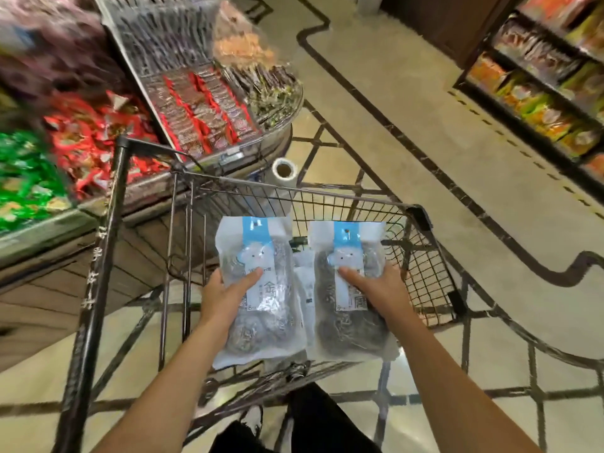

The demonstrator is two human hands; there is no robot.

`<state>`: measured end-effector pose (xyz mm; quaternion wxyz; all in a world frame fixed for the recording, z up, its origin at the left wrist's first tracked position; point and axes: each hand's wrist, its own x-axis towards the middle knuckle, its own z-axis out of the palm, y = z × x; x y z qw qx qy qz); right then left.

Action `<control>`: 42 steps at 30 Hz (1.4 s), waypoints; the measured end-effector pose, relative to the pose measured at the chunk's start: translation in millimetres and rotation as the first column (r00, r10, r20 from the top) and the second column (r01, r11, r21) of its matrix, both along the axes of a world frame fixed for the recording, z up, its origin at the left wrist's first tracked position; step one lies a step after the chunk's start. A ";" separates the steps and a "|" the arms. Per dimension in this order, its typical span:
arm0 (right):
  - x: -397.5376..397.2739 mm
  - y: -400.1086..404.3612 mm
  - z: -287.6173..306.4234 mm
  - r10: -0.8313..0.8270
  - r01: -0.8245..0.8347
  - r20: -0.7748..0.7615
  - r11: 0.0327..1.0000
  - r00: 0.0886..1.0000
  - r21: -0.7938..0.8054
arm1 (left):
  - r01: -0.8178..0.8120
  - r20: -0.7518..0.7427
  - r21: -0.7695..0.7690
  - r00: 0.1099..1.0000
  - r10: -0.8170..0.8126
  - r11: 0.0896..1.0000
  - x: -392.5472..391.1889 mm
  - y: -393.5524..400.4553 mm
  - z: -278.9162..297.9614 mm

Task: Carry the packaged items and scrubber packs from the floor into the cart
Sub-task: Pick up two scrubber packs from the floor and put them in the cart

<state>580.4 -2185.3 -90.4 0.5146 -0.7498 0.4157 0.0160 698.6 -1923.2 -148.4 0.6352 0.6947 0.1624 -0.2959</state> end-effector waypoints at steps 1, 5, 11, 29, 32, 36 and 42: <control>6.3 -5.1 -9.2 0.015 -0.015 -0.016 1.000 1.000 0.008 | -0.004 -0.012 0.018 1.000 0.004 1.000 -0.9 -6.7 -8.0; 22.0 -24.1 -57.3 0.086 -0.086 -0.107 0.996 0.991 0.000 | 0.009 -0.089 0.078 0.996 -0.002 0.997 -6.9 -29.6 -63.9; 17.1 -40.0 -120.9 0.125 -0.117 -0.268 0.992 0.955 0.045 | -0.005 -0.196 0.196 0.980 0.044 0.981 -19.1 -53.2 -117.2; 22.2 -17.9 -234.9 0.181 -0.128 -0.390 0.979 0.903 0.157 | -0.003 -0.295 0.441 0.944 0.148 0.897 -44.8 -76.2 -169.9; 20.4 -16.5 -240.2 0.193 -0.155 -0.413 0.980 0.890 0.124 | 0.041 -0.232 0.579 0.966 0.116 0.814 -47.0 -87.2 -166.9; 24.1 -12.2 -242.9 0.206 -0.189 -0.423 0.979 0.882 0.083 | 0.164 -0.213 0.721 0.977 -0.010 0.674 -43.2 -97.6 -162.6; 23.4 -4.7 -231.8 0.223 -0.236 -0.465 0.971 0.857 0.031 | 0.295 -0.303 0.756 0.949 -0.088 0.585 -39.2 -92.9 -146.2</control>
